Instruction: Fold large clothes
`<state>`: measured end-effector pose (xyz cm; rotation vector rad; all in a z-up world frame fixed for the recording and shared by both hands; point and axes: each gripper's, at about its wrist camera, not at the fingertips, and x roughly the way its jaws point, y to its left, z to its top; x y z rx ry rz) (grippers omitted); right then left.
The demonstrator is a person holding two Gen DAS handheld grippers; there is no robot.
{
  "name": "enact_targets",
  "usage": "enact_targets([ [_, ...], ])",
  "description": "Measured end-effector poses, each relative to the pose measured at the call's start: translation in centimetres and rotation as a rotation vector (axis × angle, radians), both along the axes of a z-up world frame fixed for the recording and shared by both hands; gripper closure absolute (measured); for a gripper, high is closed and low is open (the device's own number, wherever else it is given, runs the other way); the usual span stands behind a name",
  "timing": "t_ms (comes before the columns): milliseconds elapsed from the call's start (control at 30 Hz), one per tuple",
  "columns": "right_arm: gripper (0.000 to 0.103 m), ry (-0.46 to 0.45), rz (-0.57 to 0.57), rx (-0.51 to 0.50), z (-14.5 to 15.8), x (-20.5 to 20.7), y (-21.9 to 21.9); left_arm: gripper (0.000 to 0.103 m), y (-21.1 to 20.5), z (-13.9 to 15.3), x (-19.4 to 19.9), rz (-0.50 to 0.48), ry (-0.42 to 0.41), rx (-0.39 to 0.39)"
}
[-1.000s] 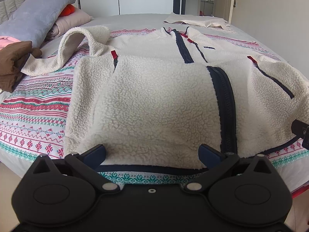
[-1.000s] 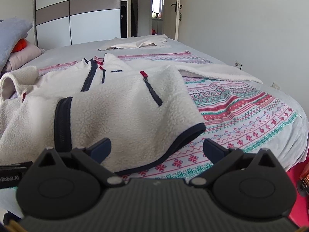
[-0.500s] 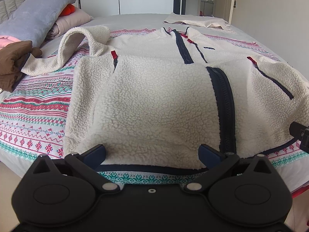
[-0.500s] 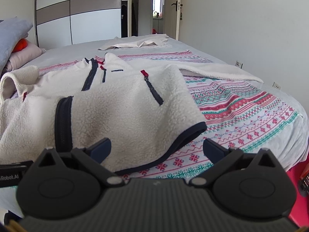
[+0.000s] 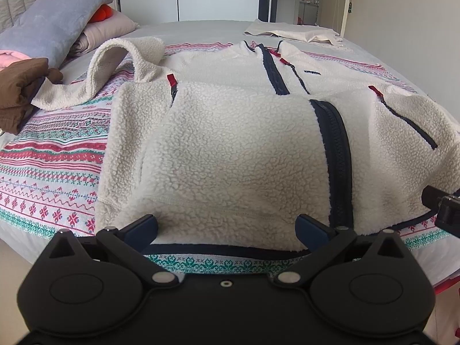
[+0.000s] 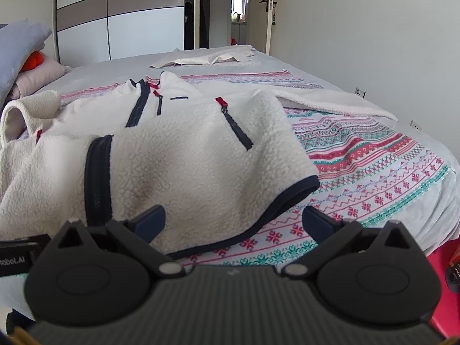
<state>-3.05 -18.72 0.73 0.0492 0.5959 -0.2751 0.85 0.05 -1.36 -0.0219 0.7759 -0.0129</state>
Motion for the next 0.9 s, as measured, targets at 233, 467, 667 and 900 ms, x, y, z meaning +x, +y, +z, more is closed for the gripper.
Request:
enact_targets([
  [233, 0.0, 0.017, 0.012, -0.01, -0.4, 0.4, 0.4, 0.0, 0.4, -0.2, 0.1, 0.011, 0.005, -0.006],
  [467, 0.0, 0.03, 0.018, -0.015, -0.7, 0.8, 0.6, 0.0, 0.9, -0.3, 0.3, 0.026, 0.009, -0.014],
  [667, 0.0, 0.038, 0.024, -0.017, -1.0, 1.0, 0.9, 0.0, 1.3, -0.5, 0.4, 0.048, 0.004, -0.003],
  [900, 0.0, 0.049, 0.027, -0.029, -1.2, 1.2, 0.9, 0.0, 1.6, -0.4, 0.5, 0.044, 0.001, -0.009],
])
